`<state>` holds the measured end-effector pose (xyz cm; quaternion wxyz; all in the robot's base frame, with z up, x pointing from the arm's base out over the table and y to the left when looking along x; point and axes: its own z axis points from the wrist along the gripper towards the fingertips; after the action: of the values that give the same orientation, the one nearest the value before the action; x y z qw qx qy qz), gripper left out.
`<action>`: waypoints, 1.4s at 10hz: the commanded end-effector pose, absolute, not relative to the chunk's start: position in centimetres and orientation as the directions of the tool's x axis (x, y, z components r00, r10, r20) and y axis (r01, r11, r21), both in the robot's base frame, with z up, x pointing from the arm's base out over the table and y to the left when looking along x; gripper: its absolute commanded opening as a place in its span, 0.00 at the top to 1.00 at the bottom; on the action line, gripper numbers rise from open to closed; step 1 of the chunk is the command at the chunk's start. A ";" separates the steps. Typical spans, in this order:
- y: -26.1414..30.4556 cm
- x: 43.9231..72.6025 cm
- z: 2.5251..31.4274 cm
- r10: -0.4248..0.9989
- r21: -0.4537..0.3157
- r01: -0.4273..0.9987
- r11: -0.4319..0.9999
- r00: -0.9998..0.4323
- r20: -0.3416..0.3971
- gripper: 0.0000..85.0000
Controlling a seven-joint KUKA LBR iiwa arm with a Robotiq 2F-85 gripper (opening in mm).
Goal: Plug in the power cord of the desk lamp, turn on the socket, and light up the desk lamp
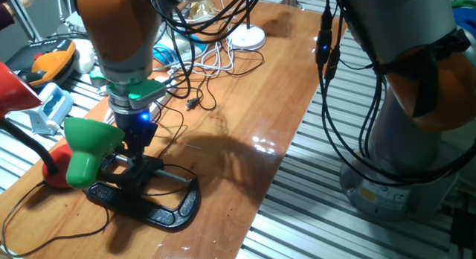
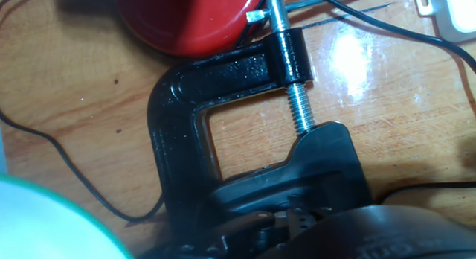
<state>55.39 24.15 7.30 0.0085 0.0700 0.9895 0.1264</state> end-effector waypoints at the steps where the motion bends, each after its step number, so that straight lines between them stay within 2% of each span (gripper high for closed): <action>1: 24.1 55.4 7.3 0.140 0.251 0.135 0.958 -0.990 0.000 1.00; 6: 23.7 55.4 7.9 0.132 0.237 0.127 0.963 -0.991 -0.005 1.00; 10: 22.3 55.4 9.3 0.022 0.142 0.014 0.990 -0.998 -0.051 1.00; 14: 19.5 55.4 11.1 -0.018 0.124 -0.025 0.992 -0.998 -0.063 1.00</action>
<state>55.41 19.24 11.30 0.0310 -0.0142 0.9976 0.0607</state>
